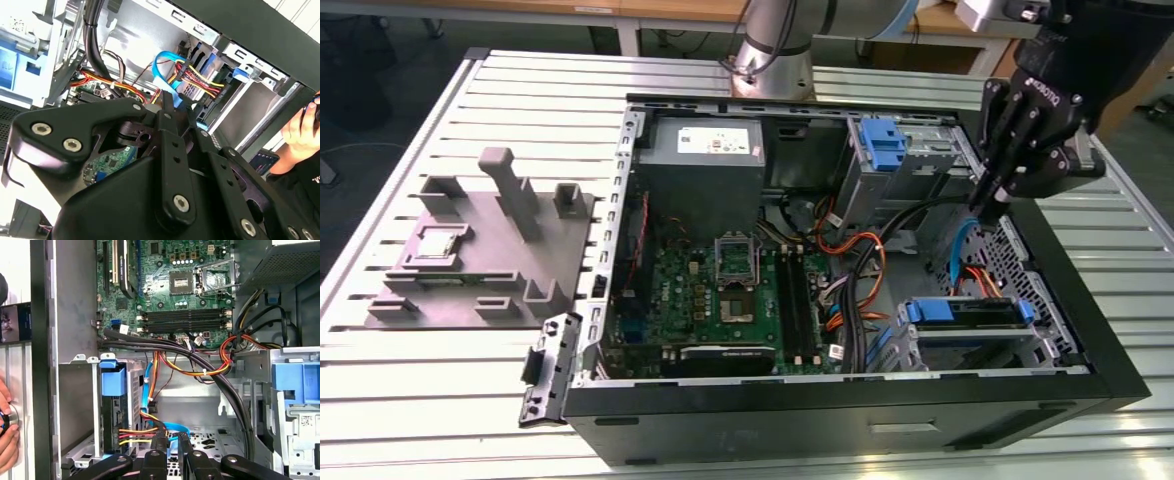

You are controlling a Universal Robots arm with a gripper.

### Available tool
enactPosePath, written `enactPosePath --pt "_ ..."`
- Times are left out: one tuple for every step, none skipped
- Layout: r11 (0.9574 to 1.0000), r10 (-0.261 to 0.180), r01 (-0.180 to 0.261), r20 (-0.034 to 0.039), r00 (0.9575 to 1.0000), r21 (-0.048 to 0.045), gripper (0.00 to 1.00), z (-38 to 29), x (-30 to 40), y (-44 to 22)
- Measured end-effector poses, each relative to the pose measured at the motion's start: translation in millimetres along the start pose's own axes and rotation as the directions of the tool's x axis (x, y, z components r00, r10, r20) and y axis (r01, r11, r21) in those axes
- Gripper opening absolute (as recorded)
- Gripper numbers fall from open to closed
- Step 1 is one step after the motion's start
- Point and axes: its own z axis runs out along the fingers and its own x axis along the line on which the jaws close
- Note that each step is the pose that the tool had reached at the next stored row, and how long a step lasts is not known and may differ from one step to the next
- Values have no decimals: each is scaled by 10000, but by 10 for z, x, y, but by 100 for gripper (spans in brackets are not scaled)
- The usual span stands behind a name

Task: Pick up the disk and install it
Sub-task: 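Insert the second disk wire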

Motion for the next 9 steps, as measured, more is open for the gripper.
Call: enactPosePath --pt "10000 28 -28 -23 10000 -3 24 11 -2 0" --pt "10000 51 -51 -53 10000 -4 24 21 -3 -1" --pt "10000 68 -68 -90 9999 -4 24 30 -5 -1" --pt "10000 86 -86 -129 9999 -3 24 39 -6 -3" --pt "9999 102 -102 -171 9998 -3 24 48 -7 -3" --pt "9999 117 -117 -219 9997 -2 24 56 -8 -5" --pt "9999 129 -130 -265 9996 -1 24 64 -9 -7" --pt "9999 141 -141 -317 9994 1 24 69 -10 -11" --pt "9999 157 -157 -395 9991 4 24 74 -10 -13"
